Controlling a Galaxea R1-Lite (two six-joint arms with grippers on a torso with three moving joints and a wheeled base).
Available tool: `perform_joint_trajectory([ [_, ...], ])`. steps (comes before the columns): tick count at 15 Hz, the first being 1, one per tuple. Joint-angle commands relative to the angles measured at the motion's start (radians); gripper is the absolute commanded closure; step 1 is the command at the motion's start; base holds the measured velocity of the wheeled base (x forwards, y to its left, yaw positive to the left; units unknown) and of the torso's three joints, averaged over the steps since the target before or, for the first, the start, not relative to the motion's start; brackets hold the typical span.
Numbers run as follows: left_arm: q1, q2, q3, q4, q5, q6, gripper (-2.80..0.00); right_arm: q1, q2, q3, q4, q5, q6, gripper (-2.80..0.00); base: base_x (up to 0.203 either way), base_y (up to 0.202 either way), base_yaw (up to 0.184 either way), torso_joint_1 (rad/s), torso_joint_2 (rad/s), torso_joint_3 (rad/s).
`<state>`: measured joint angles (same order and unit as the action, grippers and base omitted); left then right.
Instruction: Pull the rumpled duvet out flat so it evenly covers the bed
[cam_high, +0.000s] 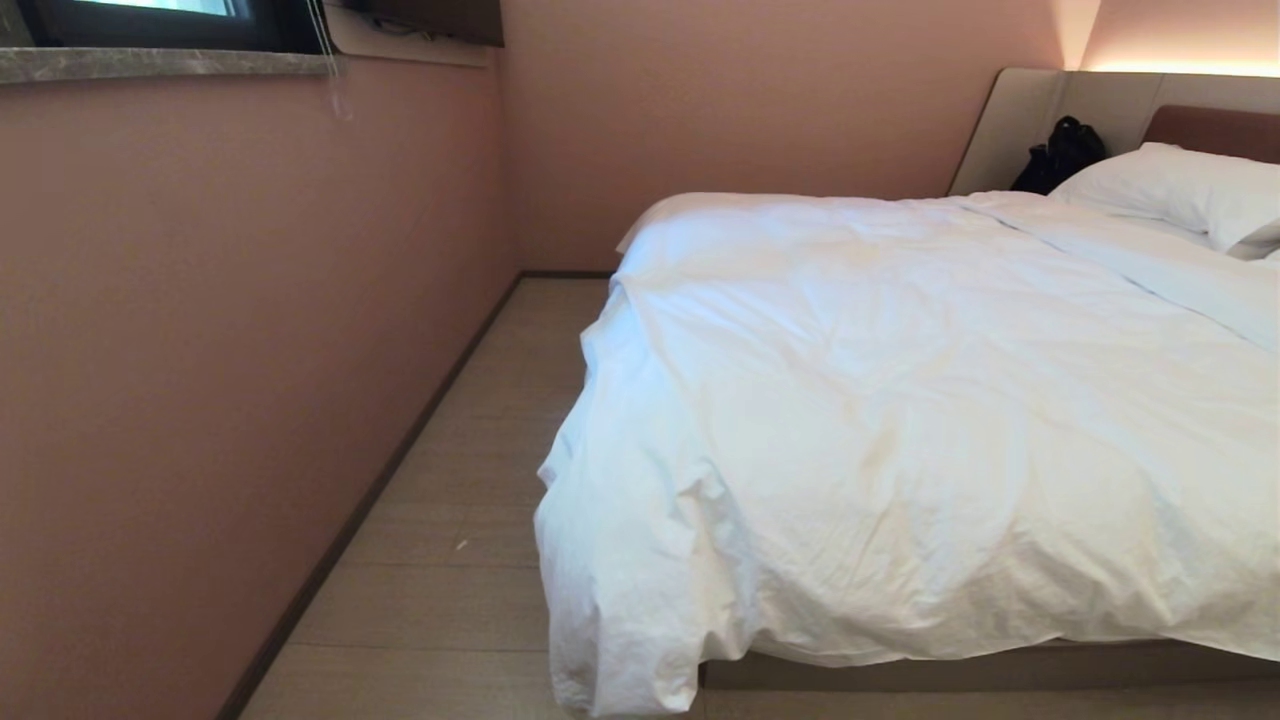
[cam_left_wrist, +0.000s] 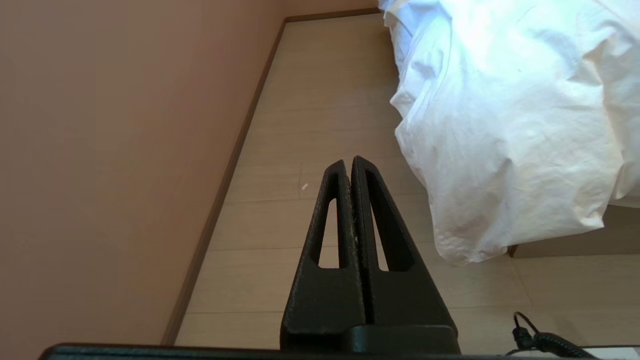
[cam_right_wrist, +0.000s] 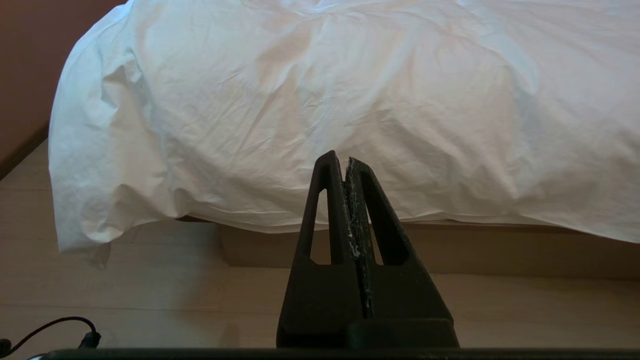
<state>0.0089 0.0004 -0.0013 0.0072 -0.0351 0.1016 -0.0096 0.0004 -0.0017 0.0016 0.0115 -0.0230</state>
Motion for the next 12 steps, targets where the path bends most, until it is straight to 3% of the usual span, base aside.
perform_joint_trajectory([
  [1, 0.0, 0.0, 0.0, -0.001, 0.0, 0.0, 0.0, 0.0, 0.001, 0.0, 0.0, 0.001, 0.0, 0.0, 0.0, 0.0, 0.0, 0.0, 0.0, 0.0],
  [12, 0.0, 0.0, 0.0, -0.001, -0.002, 0.003, 0.0, 0.0, 0.001, 0.0, 0.0, 0.001, 0.0, 0.0, 0.0, 0.0, 0.0, 0.0, 0.0, 0.0],
])
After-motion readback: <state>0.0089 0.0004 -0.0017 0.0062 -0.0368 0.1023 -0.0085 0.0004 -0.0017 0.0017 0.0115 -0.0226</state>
